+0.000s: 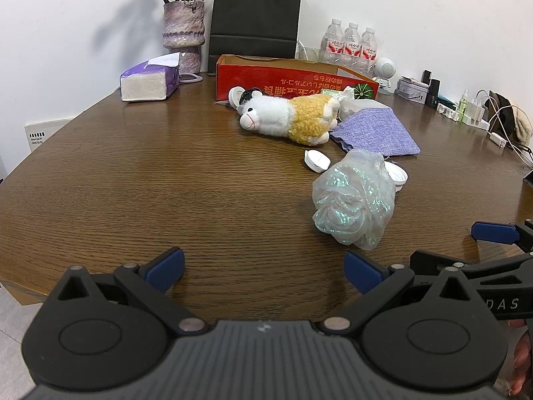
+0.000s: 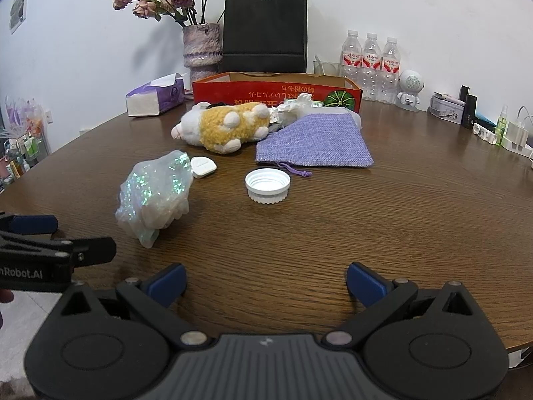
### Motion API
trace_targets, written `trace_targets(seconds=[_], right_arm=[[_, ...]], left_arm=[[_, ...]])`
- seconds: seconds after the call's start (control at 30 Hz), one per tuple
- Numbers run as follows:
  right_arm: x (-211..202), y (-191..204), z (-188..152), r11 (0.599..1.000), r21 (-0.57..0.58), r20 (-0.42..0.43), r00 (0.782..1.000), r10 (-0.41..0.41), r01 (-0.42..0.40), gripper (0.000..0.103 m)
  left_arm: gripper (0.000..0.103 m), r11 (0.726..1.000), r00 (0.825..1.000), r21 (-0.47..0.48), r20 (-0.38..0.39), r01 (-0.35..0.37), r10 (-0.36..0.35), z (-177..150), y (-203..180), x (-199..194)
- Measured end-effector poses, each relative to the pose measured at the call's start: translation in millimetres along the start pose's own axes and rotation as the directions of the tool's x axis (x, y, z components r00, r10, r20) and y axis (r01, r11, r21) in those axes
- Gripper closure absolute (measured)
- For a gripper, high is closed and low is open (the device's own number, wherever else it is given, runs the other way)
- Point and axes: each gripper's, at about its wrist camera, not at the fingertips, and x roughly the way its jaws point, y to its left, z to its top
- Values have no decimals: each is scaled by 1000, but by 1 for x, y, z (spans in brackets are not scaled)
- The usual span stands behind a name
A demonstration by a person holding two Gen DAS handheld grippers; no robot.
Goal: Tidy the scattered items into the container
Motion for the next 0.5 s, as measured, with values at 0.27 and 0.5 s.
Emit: trace_targets(seconds=[0.27,0.5], right_arm=[[0,0,-1,1000,0,1,1000,0,0,0],[0,-3,4,1000,4,-2,1000,3,-3,0]], left_arm=[[0,1000,1000,13,0,-7,7,1,-1,1],[0,1000,1000,23,-1,-4,4,1,-2,2]])
